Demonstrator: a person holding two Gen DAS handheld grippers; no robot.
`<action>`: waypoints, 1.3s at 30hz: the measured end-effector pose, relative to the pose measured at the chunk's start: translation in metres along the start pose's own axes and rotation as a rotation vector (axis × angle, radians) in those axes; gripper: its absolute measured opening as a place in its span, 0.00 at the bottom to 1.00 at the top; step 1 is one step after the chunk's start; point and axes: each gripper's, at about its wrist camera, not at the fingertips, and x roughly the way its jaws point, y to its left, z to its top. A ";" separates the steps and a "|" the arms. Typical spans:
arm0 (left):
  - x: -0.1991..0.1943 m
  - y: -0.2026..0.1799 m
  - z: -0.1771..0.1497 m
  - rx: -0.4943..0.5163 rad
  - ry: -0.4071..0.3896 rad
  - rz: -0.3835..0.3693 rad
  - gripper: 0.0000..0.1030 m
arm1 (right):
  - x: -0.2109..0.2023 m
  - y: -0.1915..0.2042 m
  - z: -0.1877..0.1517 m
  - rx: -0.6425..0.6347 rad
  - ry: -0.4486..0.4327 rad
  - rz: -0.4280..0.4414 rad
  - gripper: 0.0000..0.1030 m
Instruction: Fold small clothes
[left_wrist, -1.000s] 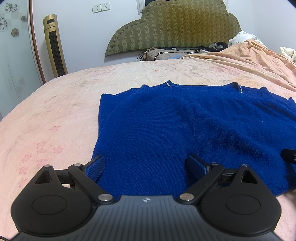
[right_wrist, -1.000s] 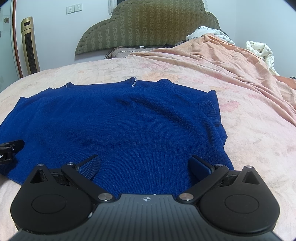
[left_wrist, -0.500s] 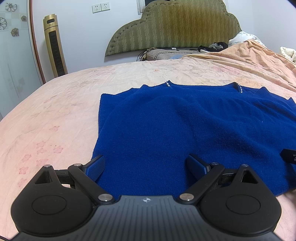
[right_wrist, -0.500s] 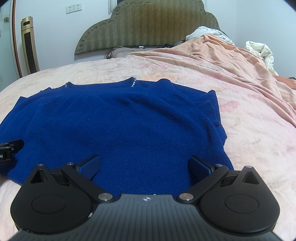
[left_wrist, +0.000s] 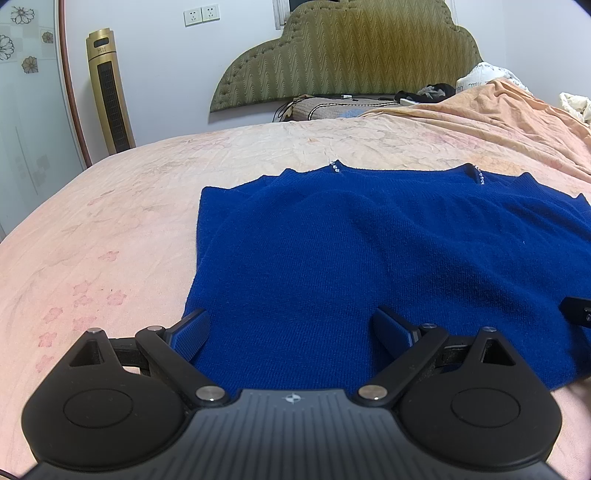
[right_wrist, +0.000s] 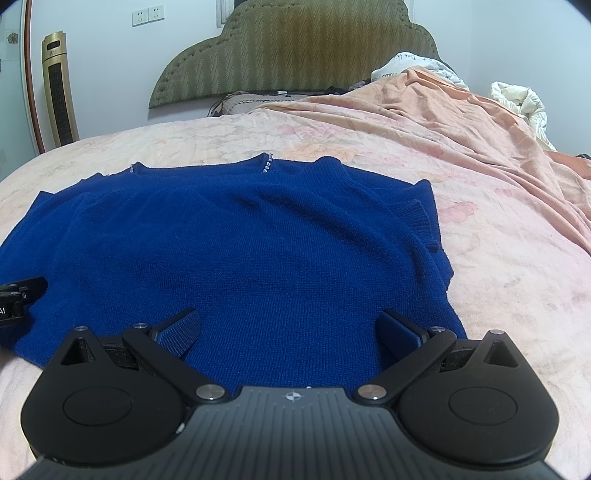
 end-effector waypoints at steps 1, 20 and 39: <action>0.000 0.000 0.000 0.000 0.000 0.000 0.93 | 0.000 0.000 0.000 -0.002 0.000 -0.001 1.00; 0.000 0.000 0.000 0.001 0.000 0.002 0.94 | 0.000 -0.002 -0.001 0.001 0.000 0.003 1.00; 0.001 0.000 -0.001 0.002 0.001 0.008 0.96 | -0.001 -0.002 -0.001 0.001 0.000 0.003 1.00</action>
